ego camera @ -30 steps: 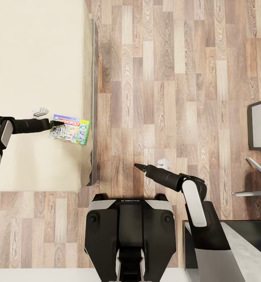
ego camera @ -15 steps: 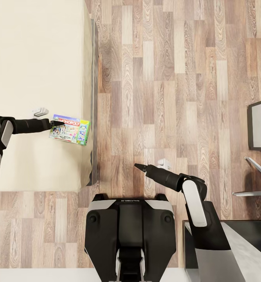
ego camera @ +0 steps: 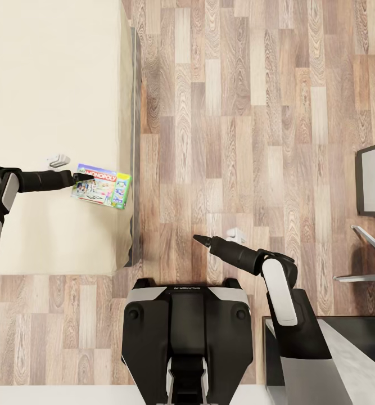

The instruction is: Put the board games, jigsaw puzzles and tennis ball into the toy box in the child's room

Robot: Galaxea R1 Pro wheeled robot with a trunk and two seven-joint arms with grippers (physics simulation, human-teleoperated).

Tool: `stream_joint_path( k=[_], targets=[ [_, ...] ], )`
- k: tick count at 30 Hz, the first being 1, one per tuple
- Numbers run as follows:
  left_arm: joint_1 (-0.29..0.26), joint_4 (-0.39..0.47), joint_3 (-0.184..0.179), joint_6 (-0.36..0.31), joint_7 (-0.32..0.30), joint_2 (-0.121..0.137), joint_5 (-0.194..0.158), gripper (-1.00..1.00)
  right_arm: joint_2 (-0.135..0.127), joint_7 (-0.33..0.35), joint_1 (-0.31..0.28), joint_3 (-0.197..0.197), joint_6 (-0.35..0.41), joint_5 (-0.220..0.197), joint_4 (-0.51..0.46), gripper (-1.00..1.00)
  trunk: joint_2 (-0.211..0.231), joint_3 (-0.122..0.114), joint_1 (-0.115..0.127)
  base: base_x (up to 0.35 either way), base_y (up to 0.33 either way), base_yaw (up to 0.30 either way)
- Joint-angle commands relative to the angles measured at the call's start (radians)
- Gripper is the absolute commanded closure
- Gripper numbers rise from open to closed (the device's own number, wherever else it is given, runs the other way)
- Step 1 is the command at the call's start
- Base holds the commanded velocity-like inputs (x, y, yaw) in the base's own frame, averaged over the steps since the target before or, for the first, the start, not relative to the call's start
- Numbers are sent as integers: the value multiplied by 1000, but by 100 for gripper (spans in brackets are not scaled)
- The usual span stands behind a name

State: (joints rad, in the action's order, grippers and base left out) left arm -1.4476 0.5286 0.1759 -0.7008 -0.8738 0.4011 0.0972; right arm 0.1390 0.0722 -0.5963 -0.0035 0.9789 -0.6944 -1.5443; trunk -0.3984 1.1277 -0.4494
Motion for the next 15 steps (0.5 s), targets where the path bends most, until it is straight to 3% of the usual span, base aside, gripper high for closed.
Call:
stream_joint_path(
  k=[1, 15],
  targets=[
    [-1, 1, 7, -6, -9, -1, 10, -100, 1, 8, 0, -1, 4, 8, 0, -100, -2, 1, -1, 0, 0, 0],
    [-1, 7, 4, -4, 3, 0, 14, -100, -1, 8, 0, -1, 5, 7, 0, -100, -2, 1, -1, 0, 0, 0]
  ],
)
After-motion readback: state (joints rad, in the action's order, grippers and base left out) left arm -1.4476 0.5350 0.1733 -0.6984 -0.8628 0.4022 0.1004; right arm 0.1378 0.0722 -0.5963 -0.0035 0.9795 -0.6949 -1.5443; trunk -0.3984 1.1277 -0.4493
